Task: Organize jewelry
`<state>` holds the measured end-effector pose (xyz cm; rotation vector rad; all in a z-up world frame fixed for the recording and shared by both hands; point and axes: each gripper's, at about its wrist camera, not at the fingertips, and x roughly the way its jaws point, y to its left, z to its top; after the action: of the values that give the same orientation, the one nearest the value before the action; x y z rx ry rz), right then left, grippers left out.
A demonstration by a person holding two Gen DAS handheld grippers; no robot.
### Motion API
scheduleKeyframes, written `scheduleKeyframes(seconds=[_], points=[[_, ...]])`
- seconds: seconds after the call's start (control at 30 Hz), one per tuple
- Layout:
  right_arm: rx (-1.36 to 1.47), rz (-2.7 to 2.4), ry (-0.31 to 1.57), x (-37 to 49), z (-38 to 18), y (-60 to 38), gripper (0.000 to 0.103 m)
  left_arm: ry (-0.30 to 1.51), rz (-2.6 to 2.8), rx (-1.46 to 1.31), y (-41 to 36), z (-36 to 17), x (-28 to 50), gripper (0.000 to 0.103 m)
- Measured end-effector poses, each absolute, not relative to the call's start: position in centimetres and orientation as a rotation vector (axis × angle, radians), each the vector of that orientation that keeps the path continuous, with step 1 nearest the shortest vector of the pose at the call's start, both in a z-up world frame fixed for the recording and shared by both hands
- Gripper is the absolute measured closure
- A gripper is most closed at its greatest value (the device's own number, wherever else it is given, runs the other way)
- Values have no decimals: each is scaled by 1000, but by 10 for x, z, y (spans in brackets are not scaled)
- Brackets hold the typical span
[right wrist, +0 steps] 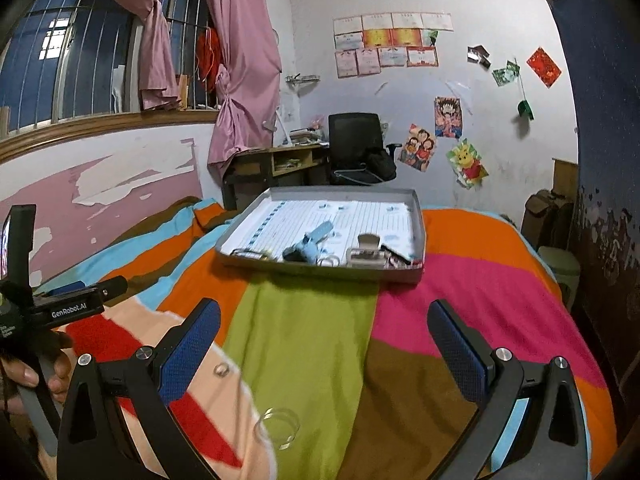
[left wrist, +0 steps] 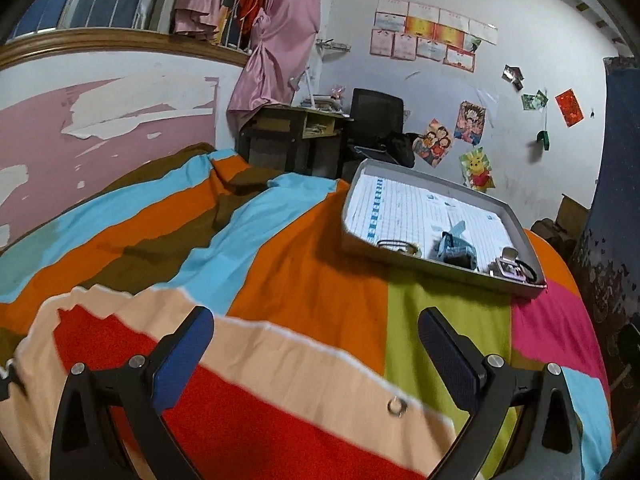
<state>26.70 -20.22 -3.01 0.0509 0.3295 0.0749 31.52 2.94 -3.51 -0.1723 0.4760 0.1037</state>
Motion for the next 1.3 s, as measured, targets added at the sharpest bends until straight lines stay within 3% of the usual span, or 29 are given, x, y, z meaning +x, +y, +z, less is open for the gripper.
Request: scheduleKeyframes(seconds=[0.2, 0.4, 0.43, 0.53, 0.6, 0.83, 0.9, 1.0, 1.1, 1.17, 1.3], points=[[7, 102, 360, 308, -37, -200, 1, 556, -32, -154, 21, -58, 355, 0], [-27, 219, 670, 356, -77, -195, 2, 729, -179, -119, 14, -94, 371, 4], [-36, 249, 730, 359, -88, -192, 6, 749, -195, -111, 13, -98, 371, 11], [-62, 304, 828, 362, -110, -185, 33, 841, -262, -89, 5, -112, 377, 32], [-61, 353, 893, 365, -122, -177, 38, 875, -294, -81, 2, -119, 379, 40], [-134, 416, 1029, 366, -151, -154, 69, 976, -350, -17, -18, -136, 384, 73], [-154, 408, 1061, 367, -158, -150, 71, 994, -345, 4, -21, -138, 385, 78], [-173, 401, 1099, 368, -169, -145, 71, 1040, -350, 22, -27, -145, 388, 97], [-159, 402, 1100, 370, -174, -139, 81, 1055, -369, 50, -33, -149, 386, 101], [-141, 407, 1097, 372, -175, -136, 94, 1051, -379, 53, -36, -148, 385, 102], [-98, 414, 1071, 373, -174, -135, 100, 1034, -389, 10, -35, -147, 384, 102]])
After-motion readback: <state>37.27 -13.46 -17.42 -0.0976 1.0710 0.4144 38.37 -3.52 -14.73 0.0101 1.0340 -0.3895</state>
